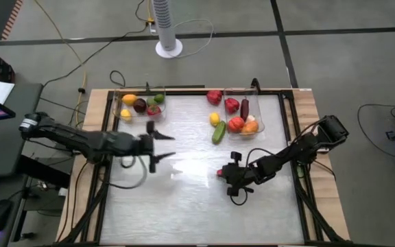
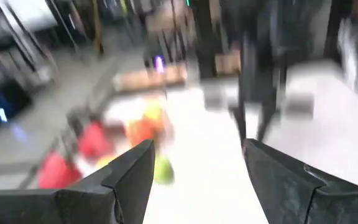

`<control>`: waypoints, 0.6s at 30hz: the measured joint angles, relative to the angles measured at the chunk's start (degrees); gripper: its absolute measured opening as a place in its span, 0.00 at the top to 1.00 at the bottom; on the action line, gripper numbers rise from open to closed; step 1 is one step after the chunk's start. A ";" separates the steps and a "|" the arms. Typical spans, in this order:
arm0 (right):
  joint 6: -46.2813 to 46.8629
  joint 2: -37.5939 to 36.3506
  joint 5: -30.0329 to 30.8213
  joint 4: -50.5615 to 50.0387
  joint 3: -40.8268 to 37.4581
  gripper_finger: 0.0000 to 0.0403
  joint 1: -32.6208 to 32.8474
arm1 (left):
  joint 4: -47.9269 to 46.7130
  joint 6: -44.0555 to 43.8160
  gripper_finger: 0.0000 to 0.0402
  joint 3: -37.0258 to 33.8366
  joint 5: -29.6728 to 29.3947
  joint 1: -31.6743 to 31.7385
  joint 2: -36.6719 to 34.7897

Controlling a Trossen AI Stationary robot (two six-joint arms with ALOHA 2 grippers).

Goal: Sort produce into baskets
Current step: Put the red tomato into the left transparent bin

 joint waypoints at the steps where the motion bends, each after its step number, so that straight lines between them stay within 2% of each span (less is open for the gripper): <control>1: -1.03 0.00 0.03 0.19 0.45 0.73 -0.52 | -0.78 -1.06 0.41 -0.98 -0.22 -0.02 1.86; 4: -3.15 -0.02 0.04 0.48 2.00 0.71 -2.28 | 1.37 -2.46 0.41 -3.60 -1.84 -0.47 7.27; 6: -3.81 -0.02 0.02 2.33 2.98 0.69 -3.46 | 3.96 -0.21 0.41 -4.57 -3.29 -0.88 11.43; 11: -4.06 -0.02 -2.04 10.38 4.06 0.68 -5.97 | 14.15 11.87 0.41 -4.40 -5.10 -2.09 22.56; 18: -3.65 -0.04 -8.46 19.08 4.27 0.68 -9.00 | 29.38 23.76 0.41 -4.23 -13.13 -3.57 33.55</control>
